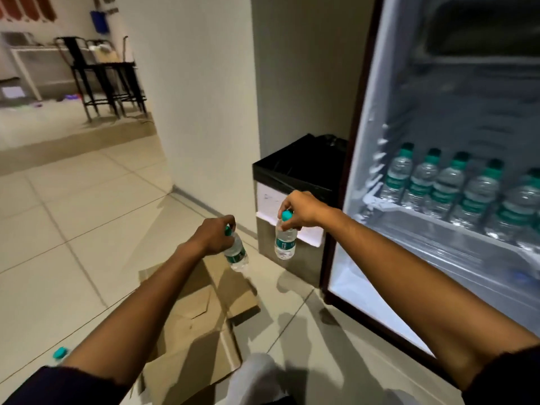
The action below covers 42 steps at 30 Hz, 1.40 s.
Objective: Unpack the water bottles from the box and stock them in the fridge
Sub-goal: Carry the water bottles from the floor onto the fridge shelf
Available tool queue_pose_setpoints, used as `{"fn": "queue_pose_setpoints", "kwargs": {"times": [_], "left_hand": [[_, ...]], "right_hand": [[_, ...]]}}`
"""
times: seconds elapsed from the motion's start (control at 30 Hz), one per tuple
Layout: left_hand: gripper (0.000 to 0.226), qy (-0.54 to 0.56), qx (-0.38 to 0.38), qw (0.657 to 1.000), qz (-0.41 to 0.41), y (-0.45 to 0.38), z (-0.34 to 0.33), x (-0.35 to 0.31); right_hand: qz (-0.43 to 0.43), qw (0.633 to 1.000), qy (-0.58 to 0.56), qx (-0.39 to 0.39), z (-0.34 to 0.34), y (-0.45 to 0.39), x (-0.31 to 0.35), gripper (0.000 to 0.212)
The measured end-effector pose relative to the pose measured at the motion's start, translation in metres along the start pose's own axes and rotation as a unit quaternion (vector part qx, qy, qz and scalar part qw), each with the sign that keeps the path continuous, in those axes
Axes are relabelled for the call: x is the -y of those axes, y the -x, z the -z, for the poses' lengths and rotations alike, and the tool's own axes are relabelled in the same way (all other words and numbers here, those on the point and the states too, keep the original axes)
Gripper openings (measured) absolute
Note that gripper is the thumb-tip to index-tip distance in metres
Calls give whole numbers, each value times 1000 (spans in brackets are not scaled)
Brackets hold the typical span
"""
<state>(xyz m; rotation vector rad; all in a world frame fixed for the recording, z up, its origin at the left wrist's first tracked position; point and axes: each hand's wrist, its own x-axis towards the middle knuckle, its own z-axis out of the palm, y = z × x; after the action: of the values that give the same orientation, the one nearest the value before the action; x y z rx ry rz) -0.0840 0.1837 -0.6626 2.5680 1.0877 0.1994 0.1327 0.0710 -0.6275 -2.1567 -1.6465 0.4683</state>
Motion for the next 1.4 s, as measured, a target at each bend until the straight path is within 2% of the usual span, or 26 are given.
{"fn": "queue_pose_setpoints", "kwargs": {"times": [0.07, 0.23, 0.37, 0.5, 0.7, 1.07, 1.2, 1.4], "left_hand": [[21, -6, 9, 999, -48, -12, 3, -26], [19, -26, 33, 986, -161, -38, 10, -91], [17, -41, 42, 969, -239, -55, 16, -140], [17, -46, 48, 958, -280, -69, 22, -187], [33, -59, 32, 951, -302, -81, 31, -253], [34, -4, 9, 943, -333, -91, 60, -342], [33, 39, -31, 940, -337, -92, 71, -363], [38, 138, -91, 939, -302, -104, 63, -384]], "right_hand": [[-35, 999, 6, -4, 22, 12, -14, 28], [-92, 994, 54, -26, 70, 48, -45, 26], [-129, 991, 8, -39, 105, 79, -65, 24], [-150, 987, -19, -51, 135, 109, -83, 17], [-157, 982, -37, -102, 180, 143, -107, 13], [-160, 967, 9, -199, 251, 181, -130, 20], [-148, 951, 48, -269, 272, 189, -135, 23], [-138, 919, 81, -359, 284, 187, -142, 28]]}}
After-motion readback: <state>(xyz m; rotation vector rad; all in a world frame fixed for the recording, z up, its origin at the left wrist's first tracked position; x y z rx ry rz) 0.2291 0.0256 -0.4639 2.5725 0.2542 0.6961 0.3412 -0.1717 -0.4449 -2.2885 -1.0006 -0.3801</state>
